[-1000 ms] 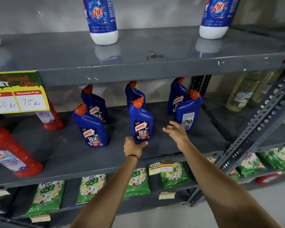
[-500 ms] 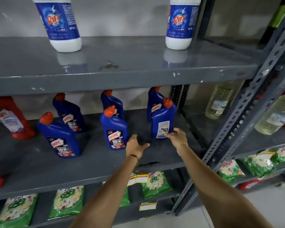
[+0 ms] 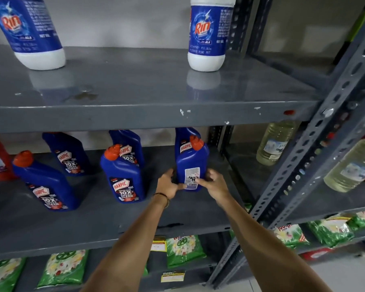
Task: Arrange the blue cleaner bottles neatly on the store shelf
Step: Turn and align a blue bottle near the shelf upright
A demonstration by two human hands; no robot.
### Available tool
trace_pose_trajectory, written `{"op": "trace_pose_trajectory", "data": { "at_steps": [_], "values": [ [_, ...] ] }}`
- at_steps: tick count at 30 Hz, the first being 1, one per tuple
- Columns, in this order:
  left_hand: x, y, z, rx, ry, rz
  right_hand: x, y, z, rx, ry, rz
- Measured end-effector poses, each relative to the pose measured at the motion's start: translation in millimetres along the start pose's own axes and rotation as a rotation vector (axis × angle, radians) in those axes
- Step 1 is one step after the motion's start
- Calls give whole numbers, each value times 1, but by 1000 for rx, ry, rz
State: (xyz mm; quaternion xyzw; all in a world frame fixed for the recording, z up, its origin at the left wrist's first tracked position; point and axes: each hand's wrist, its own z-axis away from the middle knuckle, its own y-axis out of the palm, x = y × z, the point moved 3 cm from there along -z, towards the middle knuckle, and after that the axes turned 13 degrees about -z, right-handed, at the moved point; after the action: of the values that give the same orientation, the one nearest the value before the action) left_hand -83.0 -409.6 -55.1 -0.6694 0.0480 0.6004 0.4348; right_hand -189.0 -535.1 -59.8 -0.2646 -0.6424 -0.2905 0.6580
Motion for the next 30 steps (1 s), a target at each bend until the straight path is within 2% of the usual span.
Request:
{"op": "trace_pose_trajectory", "data": {
  "at_steps": [8, 13, 16, 18, 20, 21, 24, 26, 28, 30],
  "values": [
    [-5, 1, 1, -8, 69, -18, 12, -8, 2, 142, 32, -36],
    [-17, 6, 17, -213, 195, -74, 34, 3, 4, 279, 103, -185],
    [-26, 12, 26, -331, 218, -204, 45, 14, 3, 233, 59, -117],
    [-30, 12, 30, -348, 245, -225, 49, 18, 4, 185, 22, -125],
    [-30, 6, 28, -246, 249, -104, 52, 17, 4, 178, -7, -125],
    [-29, 1, 26, -142, 230, -5, 53, 16, 5, 195, -11, -128],
    [-24, -4, 24, 314, 80, 321, 53, 14, 8, 285, 1, -220],
    [-21, -3, 30, 538, 3, 511, 53, 14, 11, 356, 37, -323],
    [-15, -3, 32, 640, -44, 642, 55, 13, 14, 425, 81, -397],
    [-11, -4, 32, 662, -83, 716, 56, 10, 16, 470, 138, -461]
  ]
}}
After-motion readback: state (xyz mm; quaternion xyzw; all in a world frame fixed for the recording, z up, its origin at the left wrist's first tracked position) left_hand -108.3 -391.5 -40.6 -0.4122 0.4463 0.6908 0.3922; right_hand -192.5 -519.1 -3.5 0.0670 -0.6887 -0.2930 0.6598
